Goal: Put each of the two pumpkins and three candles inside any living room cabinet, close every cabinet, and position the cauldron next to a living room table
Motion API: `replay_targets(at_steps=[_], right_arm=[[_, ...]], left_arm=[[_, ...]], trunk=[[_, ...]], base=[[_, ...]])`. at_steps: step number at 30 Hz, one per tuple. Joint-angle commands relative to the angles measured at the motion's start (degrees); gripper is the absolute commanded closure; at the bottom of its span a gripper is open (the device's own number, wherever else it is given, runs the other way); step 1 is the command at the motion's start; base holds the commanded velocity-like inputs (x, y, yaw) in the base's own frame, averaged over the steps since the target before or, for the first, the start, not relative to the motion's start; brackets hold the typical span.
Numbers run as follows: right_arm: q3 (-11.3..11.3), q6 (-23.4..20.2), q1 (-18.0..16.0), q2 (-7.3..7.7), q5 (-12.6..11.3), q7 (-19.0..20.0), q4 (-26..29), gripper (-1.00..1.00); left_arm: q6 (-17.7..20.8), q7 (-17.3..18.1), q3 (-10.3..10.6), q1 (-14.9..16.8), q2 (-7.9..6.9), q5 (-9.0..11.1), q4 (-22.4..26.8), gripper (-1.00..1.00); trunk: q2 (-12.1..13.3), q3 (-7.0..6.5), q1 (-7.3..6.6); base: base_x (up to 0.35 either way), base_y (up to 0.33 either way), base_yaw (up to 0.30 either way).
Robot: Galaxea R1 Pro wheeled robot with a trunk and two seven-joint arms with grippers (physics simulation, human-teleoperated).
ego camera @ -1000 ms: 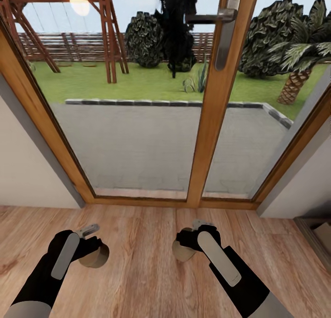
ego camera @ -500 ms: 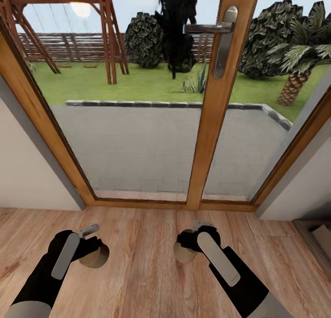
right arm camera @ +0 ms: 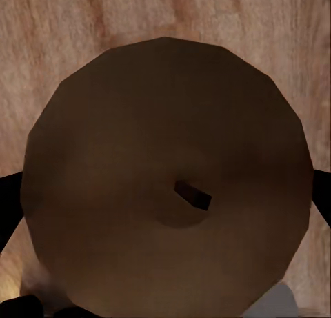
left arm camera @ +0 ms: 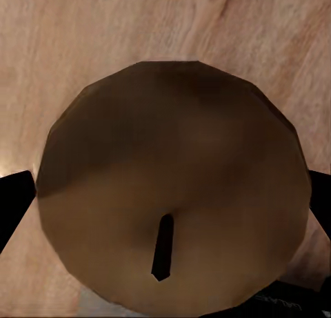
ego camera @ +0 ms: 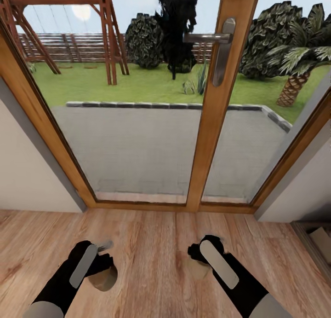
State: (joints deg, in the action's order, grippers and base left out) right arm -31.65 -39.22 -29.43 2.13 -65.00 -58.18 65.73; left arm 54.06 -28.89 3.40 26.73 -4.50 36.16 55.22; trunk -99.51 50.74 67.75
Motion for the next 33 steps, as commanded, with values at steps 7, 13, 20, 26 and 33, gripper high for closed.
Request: replay_targets(at_steps=[7, 13, 20, 26, 33], right_arm=[[-0.57, 14.05, 0.32, 2.21, 5.44, 14.43, -18.04, 1.00], [-0.63, 24.47, 0.34, 1.90, 10.78, 27.43, -36.92, 1.00], [-0.61, 31.04, 0.34, 2.11, 11.37, 28.60, -44.81, 1.00], [-0.57, 33.83, 0.34, 2.05, 11.18, 28.72, -45.15, 1.00], [-0.68, 34.47, 0.34, 1.84, 11.29, 28.73, -45.17, 1.00]], left_arm=[[-7.56, -0.04, 2.57, 0.14, 3.06, 0.12, -11.33, 1.00], [-19.07, -0.01, 9.37, 0.17, 4.10, 0.09, -20.27, 1.00], [-25.51, 0.52, 10.16, 0.11, 4.14, 0.17, -25.46, 1.00], [-30.25, 0.58, 10.25, 0.07, 4.32, 0.05, -27.86, 1.00], [-36.89, 0.66, 10.21, -0.16, 4.40, 0.42, -33.00, 1.00]], trunk=[[2.79, -1.23, -1.55], [5.20, -2.30, -2.87], [8.01, -3.56, -4.41], [10.01, -4.46, -5.51], [10.01, -4.46, -5.51]], base=[[0.000, 0.000, 0.000], [0.000, 0.000, 0.000], [0.000, 0.000, 0.000], [0.000, 0.000, 0.000], [0.000, 0.000, 0.000]])
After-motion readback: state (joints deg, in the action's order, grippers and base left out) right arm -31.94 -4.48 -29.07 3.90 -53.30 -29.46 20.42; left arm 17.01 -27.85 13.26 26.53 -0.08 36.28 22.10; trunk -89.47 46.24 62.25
